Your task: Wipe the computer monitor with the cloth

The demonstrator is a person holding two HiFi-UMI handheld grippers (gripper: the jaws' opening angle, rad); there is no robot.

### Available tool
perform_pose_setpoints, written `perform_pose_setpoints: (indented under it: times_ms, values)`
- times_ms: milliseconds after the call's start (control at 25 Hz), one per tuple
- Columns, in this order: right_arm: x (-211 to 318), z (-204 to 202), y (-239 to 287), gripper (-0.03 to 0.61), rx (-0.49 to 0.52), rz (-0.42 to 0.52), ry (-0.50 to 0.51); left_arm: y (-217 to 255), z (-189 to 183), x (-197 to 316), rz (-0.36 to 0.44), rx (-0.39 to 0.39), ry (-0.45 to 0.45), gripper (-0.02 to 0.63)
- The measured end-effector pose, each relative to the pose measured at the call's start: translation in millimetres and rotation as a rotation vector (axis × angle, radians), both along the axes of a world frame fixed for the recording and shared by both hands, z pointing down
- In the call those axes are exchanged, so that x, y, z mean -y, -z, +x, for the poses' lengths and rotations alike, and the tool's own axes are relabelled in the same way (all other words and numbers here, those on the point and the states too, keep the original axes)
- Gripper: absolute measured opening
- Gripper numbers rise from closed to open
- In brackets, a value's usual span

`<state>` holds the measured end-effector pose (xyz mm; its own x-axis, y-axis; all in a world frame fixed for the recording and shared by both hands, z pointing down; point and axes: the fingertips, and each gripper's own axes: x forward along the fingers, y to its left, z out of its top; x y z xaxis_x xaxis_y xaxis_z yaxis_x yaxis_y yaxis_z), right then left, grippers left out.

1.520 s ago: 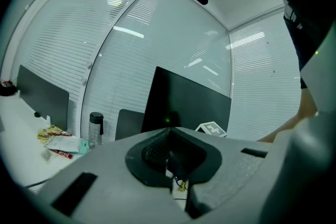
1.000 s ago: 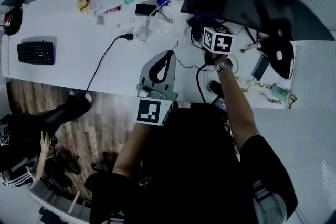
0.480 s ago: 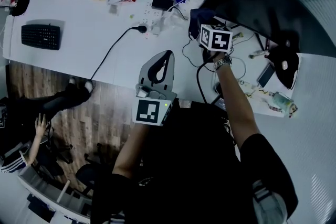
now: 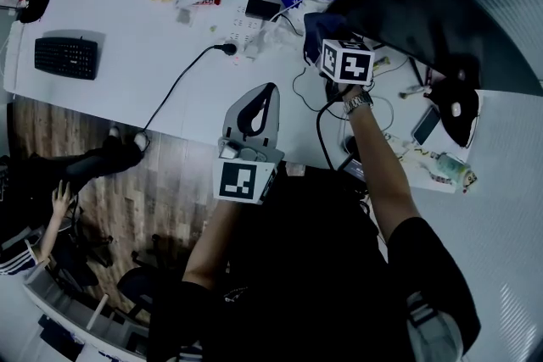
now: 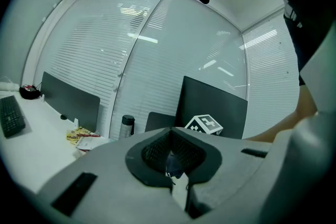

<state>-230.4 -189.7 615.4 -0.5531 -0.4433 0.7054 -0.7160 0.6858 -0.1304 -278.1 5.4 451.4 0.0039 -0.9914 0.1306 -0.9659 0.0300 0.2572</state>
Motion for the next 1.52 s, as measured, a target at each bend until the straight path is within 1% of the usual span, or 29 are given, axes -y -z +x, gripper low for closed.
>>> perform_pose_setpoints:
  times_ms: [240,600,680,840,1000,1360,1520]
  values:
    - [0.3,2.8,16.8,0.066,0.013,0.031,0.018,9.2,14.0,5.2,0.025,0.006,-0.019,0.006]
    - [3.1,1.2,48.4,0.066,0.051,0.079,0.029,15.1,26.8,4.3,0.037,0.008,-0.031,0.006]
    - [3.4,0.9,57.4,0.066,0.061,0.092,0.028,18.9,29.4,5.0,0.044,0.014,-0.037,0.006]
    - [4.3,-0.2,77.2,0.066,0.077,0.121,0.034,23.0,33.1,4.0,0.03,0.017,-0.045,0.006]
    - [6.0,-1.7,97.5,0.065,0.097,0.151,0.035,30.1,37.7,4.3,0.063,0.011,-0.048,0.006]
    - [8.8,-1.1,141.7,0.066,0.131,0.23,0.053,36.1,46.0,2.1,0.071,0.005,-0.059,0.006]
    - [10.5,-1.5,164.3,0.066,0.163,0.26,0.044,41.1,47.1,2.0,0.077,0.014,-0.069,0.006]
